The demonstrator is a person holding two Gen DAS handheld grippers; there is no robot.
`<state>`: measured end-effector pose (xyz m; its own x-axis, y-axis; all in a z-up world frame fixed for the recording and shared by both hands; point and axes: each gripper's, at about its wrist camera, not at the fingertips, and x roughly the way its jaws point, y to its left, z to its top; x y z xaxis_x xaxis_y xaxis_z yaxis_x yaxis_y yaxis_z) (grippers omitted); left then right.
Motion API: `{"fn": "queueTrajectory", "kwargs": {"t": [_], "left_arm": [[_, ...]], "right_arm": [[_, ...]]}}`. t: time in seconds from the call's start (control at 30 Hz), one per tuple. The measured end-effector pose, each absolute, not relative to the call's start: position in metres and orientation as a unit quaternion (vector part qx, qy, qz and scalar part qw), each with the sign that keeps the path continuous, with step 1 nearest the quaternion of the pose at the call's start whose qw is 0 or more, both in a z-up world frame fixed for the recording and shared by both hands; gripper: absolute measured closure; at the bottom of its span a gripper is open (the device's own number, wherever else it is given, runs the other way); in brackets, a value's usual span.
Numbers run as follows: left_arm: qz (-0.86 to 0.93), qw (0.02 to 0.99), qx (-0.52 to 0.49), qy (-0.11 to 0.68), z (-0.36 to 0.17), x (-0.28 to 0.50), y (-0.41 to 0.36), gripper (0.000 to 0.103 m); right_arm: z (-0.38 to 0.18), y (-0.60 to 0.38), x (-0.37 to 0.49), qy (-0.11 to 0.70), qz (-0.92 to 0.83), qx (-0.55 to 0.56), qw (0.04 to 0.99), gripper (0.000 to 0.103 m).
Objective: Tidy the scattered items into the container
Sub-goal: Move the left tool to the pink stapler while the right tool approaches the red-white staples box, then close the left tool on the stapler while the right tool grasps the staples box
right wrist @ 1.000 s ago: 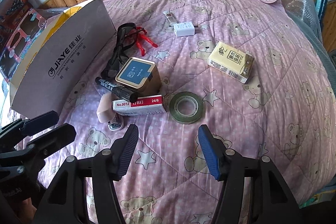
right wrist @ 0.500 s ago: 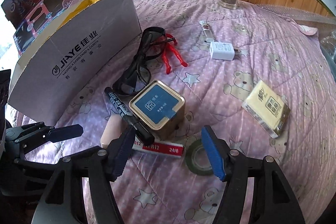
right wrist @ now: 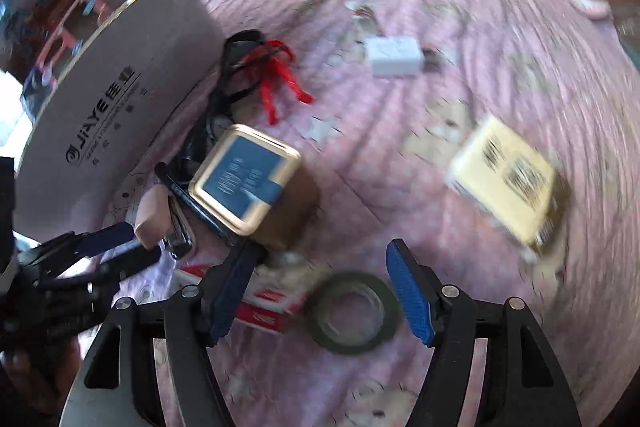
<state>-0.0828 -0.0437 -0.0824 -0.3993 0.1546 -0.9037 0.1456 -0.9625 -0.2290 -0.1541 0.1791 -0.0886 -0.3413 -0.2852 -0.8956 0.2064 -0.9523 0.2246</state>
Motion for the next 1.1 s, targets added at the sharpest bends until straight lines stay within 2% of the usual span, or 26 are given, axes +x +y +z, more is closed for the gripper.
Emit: {"fn": "queueTrajectory", "kwargs": {"t": [0.23,0.33,0.47,0.63,0.67,0.7,0.73,0.77,0.87,0.9,0.97,1.0,1.03,1.1], "left_arm": [[0.832,0.071,-0.53,-0.147,-0.065,-0.077,-0.021,0.044],[0.824,0.057,-0.537,-0.171,-0.066,-0.089,-0.02,0.043],[0.803,0.039,-0.55,-0.228,-0.072,-0.106,-0.028,0.043],[0.799,-0.002,-0.567,-0.2,-0.083,-0.115,-0.027,0.044],[0.802,0.003,-0.567,-0.189,-0.083,-0.115,-0.026,0.045],[0.804,0.009,-0.566,-0.182,-0.083,-0.116,-0.027,0.049],[0.807,0.009,-0.565,-0.172,-0.082,-0.115,-0.029,0.061],[0.809,-0.001,-0.566,-0.157,-0.082,-0.114,-0.032,0.069],[0.807,0.0,-0.568,-0.161,-0.084,-0.114,-0.045,0.072],[0.806,0.005,-0.568,-0.167,-0.084,-0.114,-0.047,0.072],[0.808,0.004,-0.564,-0.17,-0.085,-0.117,-0.047,0.07],[0.808,0.004,-0.564,-0.169,-0.086,-0.121,-0.045,0.068],[0.809,0.006,-0.564,-0.167,-0.087,-0.123,-0.044,0.063],[0.813,0.005,-0.561,-0.156,-0.086,-0.127,-0.04,0.06]], "right_arm": [[-0.069,0.184,-0.125,-0.011,-0.831,0.526,0.181,0.034],[-0.065,0.172,-0.119,0.03,-0.832,0.521,0.187,0.034],[-0.063,0.164,-0.105,0.021,-0.827,0.517,0.22,0.034],[-0.084,0.135,-0.101,0.069,-0.816,0.514,0.255,0.034],[-0.09,0.132,-0.101,0.067,-0.809,0.524,0.257,0.034],[-0.093,0.131,-0.1,0.061,-0.805,0.53,0.258,0.039],[-0.096,0.132,-0.099,0.045,-0.792,0.55,0.261,0.056],[-0.101,0.134,-0.1,0.023,-0.778,0.571,0.262,0.06],[-0.099,0.134,-0.095,0.002,-0.766,0.579,0.28,0.06],[-0.096,0.131,-0.093,0.017,-0.771,0.571,0.282,0.059],[-0.09,0.122,-0.092,0.064,-0.787,0.549,0.275,0.048],[-0.088,0.118,-0.093,0.091,-0.796,0.536,0.267,0.036],[-0.088,0.113,-0.093,0.118,-0.804,0.522,0.258,0.033],[-0.091,0.104,-0.096,0.168,-0.809,0.505,0.249,0.033]]}}
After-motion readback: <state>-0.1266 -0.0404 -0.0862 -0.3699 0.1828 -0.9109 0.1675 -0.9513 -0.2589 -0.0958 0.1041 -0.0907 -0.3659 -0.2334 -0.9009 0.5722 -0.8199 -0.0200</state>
